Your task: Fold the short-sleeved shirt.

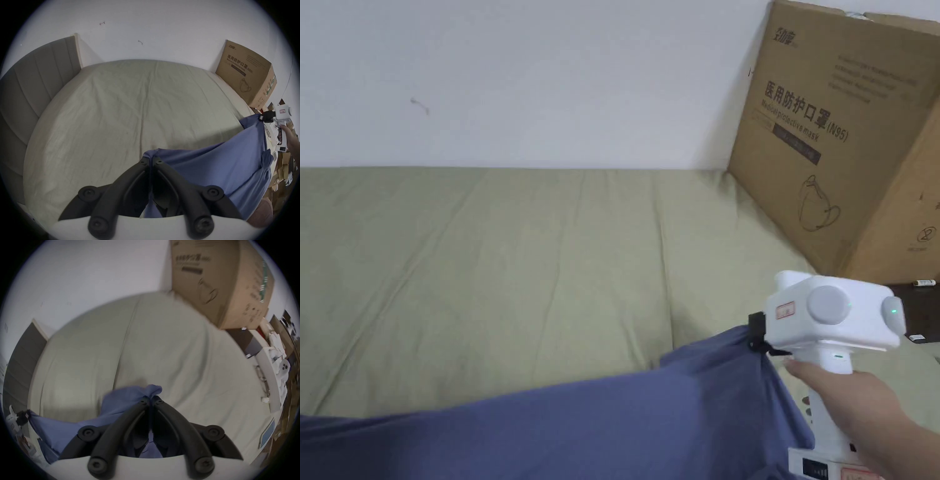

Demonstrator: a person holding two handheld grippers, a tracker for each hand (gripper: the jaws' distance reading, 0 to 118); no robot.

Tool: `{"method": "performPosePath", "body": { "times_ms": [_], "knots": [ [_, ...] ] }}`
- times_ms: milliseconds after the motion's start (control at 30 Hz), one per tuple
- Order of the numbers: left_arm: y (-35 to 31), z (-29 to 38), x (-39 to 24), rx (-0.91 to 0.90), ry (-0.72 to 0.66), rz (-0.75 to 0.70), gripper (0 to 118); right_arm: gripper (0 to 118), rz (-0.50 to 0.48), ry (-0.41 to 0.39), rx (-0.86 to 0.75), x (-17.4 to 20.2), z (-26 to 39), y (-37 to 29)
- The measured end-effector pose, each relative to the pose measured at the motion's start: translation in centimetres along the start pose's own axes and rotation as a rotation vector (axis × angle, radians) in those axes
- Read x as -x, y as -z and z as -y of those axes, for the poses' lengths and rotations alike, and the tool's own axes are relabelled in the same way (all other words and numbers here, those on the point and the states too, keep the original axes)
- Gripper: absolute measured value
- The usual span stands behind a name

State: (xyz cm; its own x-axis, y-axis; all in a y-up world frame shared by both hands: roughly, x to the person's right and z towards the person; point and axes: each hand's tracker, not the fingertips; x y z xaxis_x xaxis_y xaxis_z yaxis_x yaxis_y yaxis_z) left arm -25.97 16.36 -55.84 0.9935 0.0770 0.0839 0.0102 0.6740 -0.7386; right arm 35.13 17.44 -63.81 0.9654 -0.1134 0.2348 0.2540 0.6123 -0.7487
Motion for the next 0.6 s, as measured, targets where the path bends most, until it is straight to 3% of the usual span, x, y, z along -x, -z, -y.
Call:
{"method": "performPosePath", "body": {
  "times_ms": [100, 333, 600],
  "knots": [
    [-0.5, -1.5, 0.4, -0.051, -0.034, 0.009, 1, 2, -0.018, 0.069, -0.049, -1.3, -1.0, -2.1],
    [-1.9, -3.9, -0.8, -0.111, -0.04, 0.085, 1, 2, -0.022, 0.078, -0.142, -2.3, 0.1, -7.5],
    [-6.8, 2.0, 0.3, -0.07, 0.033, 0.191, 1, 2, -0.087, 0.097, -0.05, -6.3, 12.3, -14.5]
  ]
}}
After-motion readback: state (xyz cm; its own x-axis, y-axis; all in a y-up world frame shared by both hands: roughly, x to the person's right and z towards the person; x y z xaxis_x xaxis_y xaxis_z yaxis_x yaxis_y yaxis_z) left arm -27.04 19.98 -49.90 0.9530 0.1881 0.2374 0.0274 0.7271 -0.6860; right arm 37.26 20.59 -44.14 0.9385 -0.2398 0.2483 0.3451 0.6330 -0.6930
